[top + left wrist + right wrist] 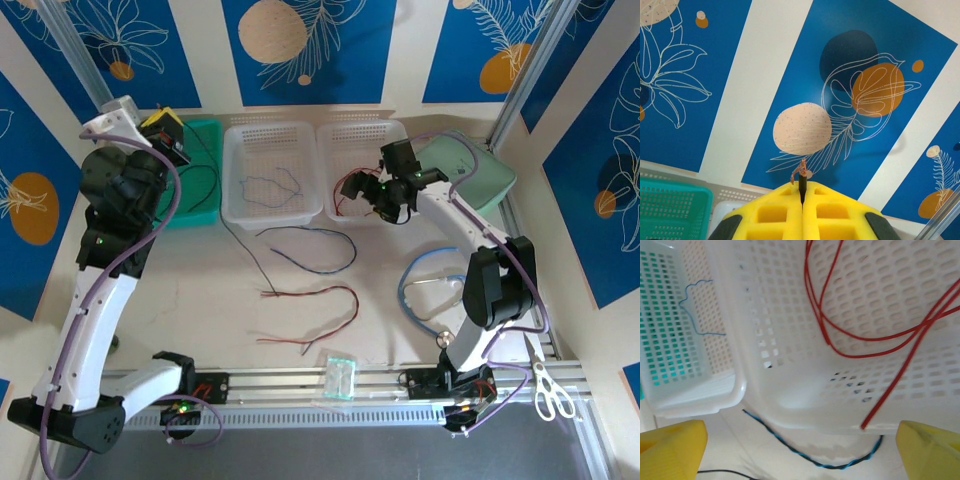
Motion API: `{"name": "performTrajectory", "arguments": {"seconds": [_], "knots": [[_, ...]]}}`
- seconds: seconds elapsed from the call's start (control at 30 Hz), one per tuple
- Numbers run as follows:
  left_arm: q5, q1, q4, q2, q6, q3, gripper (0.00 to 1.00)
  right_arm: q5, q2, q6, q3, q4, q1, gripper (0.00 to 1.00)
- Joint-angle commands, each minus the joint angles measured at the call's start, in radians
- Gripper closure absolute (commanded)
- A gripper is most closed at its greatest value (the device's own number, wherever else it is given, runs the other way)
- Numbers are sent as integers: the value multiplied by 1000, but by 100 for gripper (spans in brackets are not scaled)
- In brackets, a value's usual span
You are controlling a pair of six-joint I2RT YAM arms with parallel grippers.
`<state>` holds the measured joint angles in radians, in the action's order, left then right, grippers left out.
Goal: Untangle the cables
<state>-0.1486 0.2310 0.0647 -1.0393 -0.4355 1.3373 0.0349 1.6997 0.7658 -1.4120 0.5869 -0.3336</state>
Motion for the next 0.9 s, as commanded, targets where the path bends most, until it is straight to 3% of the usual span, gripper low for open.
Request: {"name": "performTrajectory", "arguments": {"seconds": [0.0, 0.87], "knots": [[7, -8, -36, 31, -2, -16, 100, 76, -13, 39, 6, -41, -4, 3], [27, -7, -28, 27, -25, -24, 100, 172, 127, 90, -27, -110, 30, 3]]}}
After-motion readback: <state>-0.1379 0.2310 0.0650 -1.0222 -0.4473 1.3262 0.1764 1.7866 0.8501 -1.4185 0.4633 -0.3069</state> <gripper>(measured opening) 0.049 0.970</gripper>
